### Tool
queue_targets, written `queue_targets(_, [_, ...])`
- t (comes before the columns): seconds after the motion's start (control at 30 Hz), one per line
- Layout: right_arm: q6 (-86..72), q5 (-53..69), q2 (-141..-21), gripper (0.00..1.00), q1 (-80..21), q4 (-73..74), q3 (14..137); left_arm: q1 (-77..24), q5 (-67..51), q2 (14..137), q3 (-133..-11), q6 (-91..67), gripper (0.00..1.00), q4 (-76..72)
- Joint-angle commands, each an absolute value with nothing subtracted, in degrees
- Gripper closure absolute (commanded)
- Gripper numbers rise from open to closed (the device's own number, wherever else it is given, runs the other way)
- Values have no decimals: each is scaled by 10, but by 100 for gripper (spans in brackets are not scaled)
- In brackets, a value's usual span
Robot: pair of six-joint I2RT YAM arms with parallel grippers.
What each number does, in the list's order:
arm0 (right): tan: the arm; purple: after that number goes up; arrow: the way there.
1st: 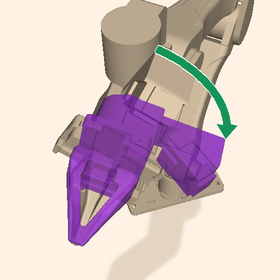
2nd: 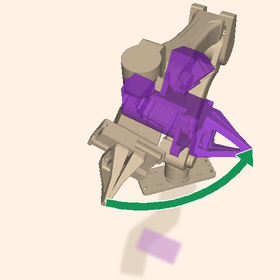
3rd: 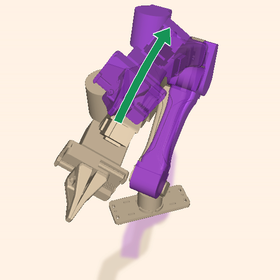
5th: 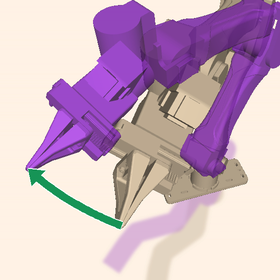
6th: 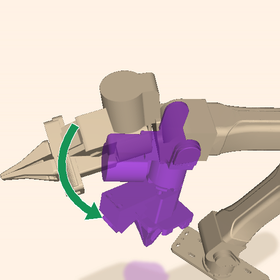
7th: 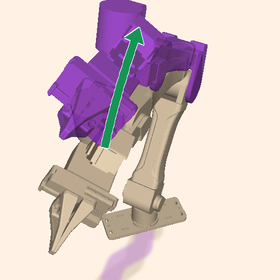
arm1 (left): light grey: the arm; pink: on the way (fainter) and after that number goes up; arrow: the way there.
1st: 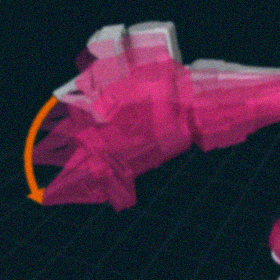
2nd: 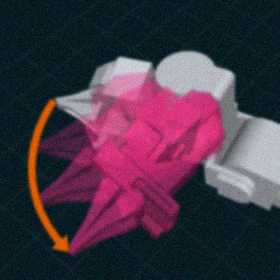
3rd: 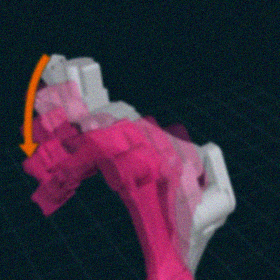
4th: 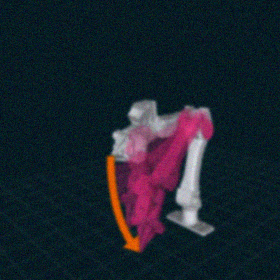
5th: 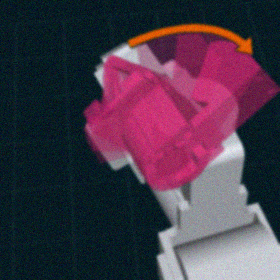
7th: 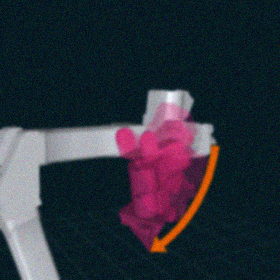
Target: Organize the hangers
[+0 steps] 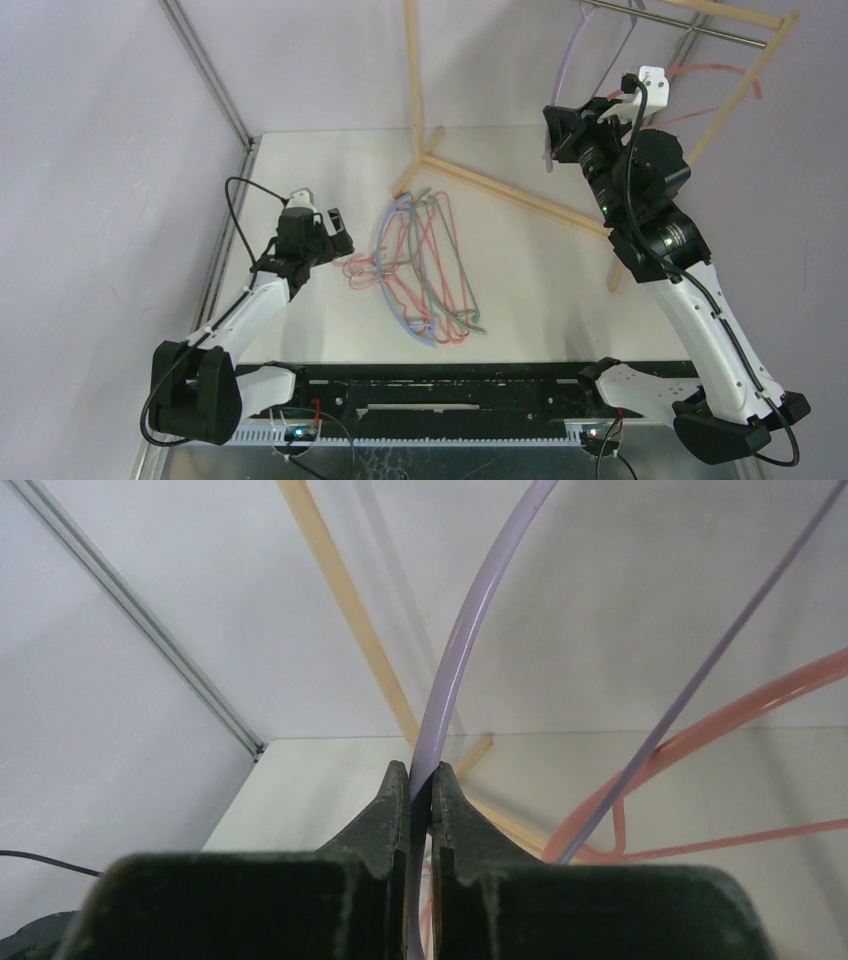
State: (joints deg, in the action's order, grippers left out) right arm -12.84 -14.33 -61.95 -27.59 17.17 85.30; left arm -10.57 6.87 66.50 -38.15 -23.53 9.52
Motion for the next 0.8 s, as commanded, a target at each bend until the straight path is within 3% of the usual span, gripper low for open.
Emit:
queue_targets(0.0, [-100,-132,-616,100,-297,138,888,-104,64,666,-402,-236,0,75])
queue_targets(0.33, [-104,-147,-624,100,-341,153,851,-104,66,666,-391,-238,0,72])
queue_targets(0.77, [-120,-163,-626,100,-290,149,833,-104,69,660,-382,-236,0,72])
